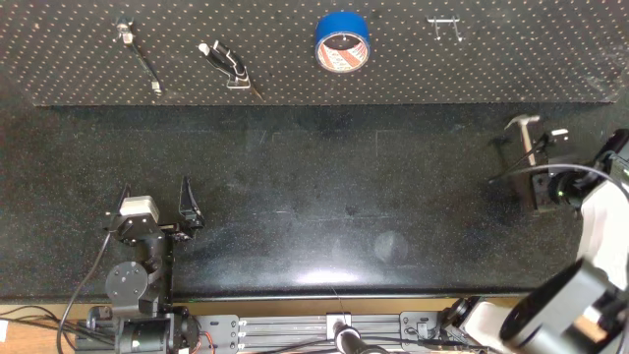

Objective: Place Tools Onto Pegboard

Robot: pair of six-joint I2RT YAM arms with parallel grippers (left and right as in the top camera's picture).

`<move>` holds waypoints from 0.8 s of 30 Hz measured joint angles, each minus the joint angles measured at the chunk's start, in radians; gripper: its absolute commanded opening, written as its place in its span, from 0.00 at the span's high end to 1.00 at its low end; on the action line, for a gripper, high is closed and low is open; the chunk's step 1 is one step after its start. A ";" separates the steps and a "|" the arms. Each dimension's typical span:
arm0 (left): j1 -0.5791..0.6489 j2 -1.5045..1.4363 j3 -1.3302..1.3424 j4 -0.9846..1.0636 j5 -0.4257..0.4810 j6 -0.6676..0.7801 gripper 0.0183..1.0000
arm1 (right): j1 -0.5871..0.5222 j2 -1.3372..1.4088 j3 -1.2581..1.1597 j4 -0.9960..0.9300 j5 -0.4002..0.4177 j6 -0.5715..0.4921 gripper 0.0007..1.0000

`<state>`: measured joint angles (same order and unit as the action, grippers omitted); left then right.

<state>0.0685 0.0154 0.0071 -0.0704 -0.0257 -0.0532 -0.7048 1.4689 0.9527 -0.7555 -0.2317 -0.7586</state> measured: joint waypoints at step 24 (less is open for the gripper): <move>0.000 0.000 0.000 0.000 0.000 0.000 0.00 | 0.201 -0.390 0.000 0.193 -0.340 0.485 0.93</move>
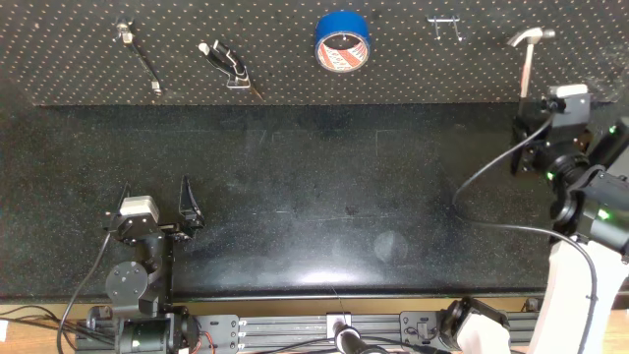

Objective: Place Tools Onto Pegboard

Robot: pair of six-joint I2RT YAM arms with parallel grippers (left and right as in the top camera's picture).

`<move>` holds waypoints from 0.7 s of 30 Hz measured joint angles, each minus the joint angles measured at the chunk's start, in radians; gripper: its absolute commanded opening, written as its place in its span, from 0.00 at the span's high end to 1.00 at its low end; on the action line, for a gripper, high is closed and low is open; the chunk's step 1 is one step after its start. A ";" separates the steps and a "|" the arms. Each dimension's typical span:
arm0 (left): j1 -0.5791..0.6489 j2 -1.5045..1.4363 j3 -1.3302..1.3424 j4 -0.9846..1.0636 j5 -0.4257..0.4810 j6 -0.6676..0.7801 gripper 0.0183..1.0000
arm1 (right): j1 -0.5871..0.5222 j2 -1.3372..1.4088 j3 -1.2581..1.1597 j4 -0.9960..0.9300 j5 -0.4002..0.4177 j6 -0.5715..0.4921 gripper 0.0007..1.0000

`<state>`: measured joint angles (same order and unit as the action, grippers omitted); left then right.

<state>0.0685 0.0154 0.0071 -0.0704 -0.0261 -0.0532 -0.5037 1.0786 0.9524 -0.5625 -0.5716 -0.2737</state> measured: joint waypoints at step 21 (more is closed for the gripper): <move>0.000 0.000 0.000 0.000 0.000 0.000 0.00 | 0.383 0.063 0.000 0.077 0.298 0.138 0.93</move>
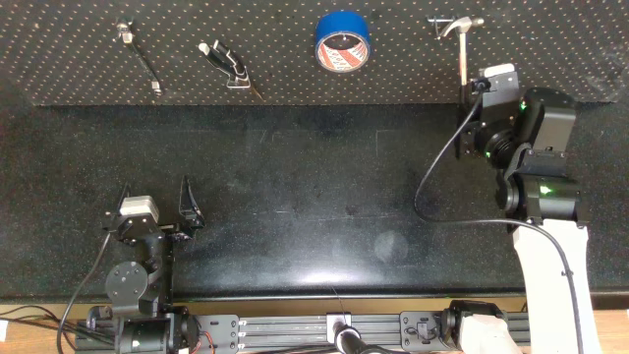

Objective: Place Tools Onto Pegboard

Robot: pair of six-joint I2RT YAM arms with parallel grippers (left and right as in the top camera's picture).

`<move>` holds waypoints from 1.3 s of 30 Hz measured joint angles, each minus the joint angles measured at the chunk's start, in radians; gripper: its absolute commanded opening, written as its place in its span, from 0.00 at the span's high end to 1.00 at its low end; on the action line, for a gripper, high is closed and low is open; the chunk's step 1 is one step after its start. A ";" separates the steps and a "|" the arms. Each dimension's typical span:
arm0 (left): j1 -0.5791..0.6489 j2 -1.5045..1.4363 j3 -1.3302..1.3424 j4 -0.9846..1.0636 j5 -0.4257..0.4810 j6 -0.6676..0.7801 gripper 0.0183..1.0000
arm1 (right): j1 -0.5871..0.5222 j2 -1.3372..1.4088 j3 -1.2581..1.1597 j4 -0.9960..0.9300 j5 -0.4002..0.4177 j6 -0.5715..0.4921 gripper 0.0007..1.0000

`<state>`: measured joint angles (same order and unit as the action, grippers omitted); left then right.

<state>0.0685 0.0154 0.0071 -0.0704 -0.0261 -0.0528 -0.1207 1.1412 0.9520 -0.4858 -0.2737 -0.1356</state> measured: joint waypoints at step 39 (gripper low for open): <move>0.000 0.000 0.000 0.000 0.000 0.000 0.00 | 0.080 0.158 0.000 0.127 0.055 0.005 0.01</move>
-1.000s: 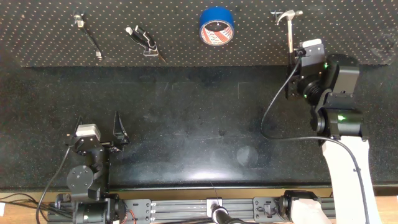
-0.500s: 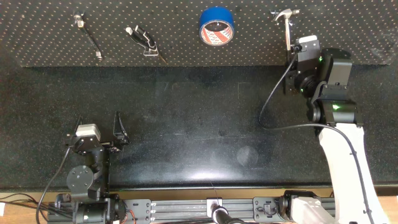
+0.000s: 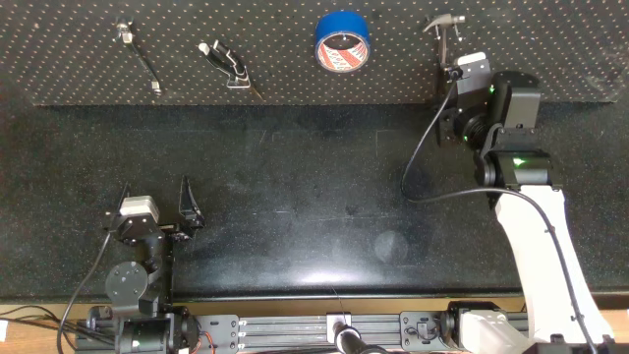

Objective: Place Tools Onto Pegboard

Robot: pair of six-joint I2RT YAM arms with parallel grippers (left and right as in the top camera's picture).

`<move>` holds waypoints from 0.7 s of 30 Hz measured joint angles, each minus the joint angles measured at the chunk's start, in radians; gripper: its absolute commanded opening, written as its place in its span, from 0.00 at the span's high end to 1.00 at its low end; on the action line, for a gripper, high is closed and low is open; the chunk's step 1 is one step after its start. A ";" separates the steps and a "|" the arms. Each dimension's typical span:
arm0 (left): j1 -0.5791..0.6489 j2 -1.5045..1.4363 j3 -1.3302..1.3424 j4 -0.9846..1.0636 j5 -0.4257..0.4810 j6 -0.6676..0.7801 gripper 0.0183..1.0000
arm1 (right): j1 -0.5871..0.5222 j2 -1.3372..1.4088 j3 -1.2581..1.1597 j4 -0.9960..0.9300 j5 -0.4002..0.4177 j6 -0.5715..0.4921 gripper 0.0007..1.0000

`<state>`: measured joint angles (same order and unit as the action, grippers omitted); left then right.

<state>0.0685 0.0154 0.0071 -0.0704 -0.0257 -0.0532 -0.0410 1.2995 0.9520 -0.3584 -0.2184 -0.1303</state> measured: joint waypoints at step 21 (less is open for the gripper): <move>0.000 0.000 0.000 0.000 0.000 0.000 0.00 | 0.000 -0.171 0.000 -0.030 0.010 -0.003 0.02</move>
<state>0.0685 0.0154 0.0071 -0.0704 -0.0257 -0.0532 -0.0406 1.1290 0.9520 -0.3882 -0.2089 -0.1329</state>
